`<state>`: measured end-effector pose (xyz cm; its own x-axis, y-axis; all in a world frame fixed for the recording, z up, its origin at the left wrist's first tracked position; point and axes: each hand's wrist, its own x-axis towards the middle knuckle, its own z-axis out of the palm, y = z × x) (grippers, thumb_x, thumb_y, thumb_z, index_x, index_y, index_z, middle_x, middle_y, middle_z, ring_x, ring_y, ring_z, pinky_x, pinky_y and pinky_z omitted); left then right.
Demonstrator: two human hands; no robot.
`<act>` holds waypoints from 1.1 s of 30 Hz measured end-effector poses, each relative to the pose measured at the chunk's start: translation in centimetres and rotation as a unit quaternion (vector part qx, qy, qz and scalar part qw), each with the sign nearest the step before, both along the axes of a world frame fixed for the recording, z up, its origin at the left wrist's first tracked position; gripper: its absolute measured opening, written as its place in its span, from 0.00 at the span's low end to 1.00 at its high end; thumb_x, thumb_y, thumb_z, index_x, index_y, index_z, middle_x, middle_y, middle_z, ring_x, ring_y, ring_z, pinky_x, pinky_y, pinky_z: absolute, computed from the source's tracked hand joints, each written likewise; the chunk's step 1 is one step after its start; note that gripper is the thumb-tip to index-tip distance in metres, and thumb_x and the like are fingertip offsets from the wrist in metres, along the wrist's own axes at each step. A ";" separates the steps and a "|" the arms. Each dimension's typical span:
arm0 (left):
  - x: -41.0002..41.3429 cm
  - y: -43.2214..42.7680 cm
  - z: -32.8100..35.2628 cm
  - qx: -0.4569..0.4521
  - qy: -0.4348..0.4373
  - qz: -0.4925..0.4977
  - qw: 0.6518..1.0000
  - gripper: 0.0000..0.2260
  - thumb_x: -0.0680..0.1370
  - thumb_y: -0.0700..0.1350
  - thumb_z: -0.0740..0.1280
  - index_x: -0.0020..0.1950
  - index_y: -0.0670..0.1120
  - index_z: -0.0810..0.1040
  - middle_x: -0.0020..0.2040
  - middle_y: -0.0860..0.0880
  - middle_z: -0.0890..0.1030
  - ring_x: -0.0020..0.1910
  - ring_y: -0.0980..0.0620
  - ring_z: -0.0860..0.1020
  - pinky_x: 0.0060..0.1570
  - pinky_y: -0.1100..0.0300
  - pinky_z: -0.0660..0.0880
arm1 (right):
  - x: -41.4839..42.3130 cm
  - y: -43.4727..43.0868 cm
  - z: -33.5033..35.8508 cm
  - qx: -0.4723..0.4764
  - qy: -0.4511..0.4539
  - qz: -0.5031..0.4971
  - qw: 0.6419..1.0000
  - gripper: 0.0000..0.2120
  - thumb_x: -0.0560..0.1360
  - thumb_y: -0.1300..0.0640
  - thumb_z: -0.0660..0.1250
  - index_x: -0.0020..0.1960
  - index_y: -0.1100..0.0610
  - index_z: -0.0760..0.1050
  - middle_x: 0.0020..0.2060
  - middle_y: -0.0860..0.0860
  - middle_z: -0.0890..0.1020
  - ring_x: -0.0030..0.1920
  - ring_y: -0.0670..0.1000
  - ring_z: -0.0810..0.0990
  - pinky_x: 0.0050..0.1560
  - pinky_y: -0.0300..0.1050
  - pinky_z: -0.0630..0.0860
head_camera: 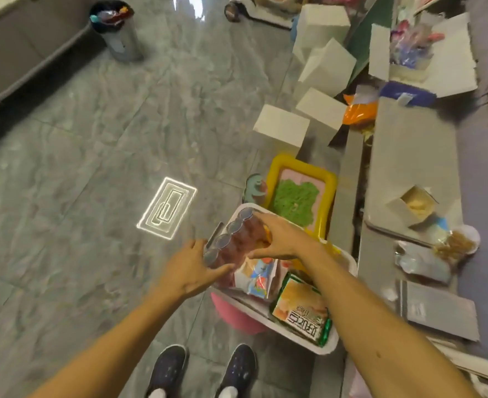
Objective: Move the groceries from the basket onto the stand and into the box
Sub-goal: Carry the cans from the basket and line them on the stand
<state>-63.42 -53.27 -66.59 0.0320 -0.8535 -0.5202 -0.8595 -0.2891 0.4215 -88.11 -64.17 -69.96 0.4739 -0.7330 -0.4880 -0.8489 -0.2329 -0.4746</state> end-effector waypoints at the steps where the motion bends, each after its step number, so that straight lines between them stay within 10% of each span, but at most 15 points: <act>1: -0.2 0.0 -2.5 0.002 -0.001 0.002 1.000 0.46 0.69 0.77 0.68 0.77 0.49 0.68 0.71 0.46 0.76 0.64 0.46 0.79 0.59 0.52 0.76 | 0.0 -0.5 -2.3 0.007 -0.009 0.004 1.000 0.63 0.62 0.19 0.72 0.86 0.46 0.52 0.84 0.49 0.60 0.82 0.53 0.63 0.79 0.56 0.67; 6: 0.0 0.7 -9.8 -0.025 0.033 0.037 0.998 0.32 0.68 0.71 0.75 0.64 0.54 0.74 0.54 0.53 0.80 0.46 0.54 0.77 0.41 0.58 0.73 | 1.2 -2.3 -8.9 -0.023 -0.076 -0.039 0.996 0.63 0.59 0.24 0.78 0.85 0.39 0.50 0.78 0.50 0.54 0.78 0.60 0.66 0.73 0.63 0.73; 19: 1.5 -1.1 -7.3 -0.048 0.075 0.036 0.995 0.27 0.60 0.67 0.78 0.52 0.55 0.78 0.45 0.56 0.79 0.41 0.58 0.76 0.38 0.57 0.73 | 1.4 -0.4 -7.3 -0.046 -0.181 -0.141 0.972 0.48 0.59 0.41 0.87 0.75 0.49 0.73 0.73 0.49 0.67 0.73 0.52 0.71 0.73 0.57 0.73; 33: -0.6 -11.0 22.1 -0.173 0.217 -0.180 0.944 0.29 0.68 0.48 0.84 0.66 0.54 0.78 0.58 0.58 0.81 0.54 0.67 0.79 0.51 0.66 0.77 | -6.2 2.2 26.2 -0.242 -0.140 -0.273 0.921 0.44 0.64 0.36 0.84 0.76 0.43 0.71 0.66 0.49 0.64 0.65 0.51 0.72 0.71 0.50 0.74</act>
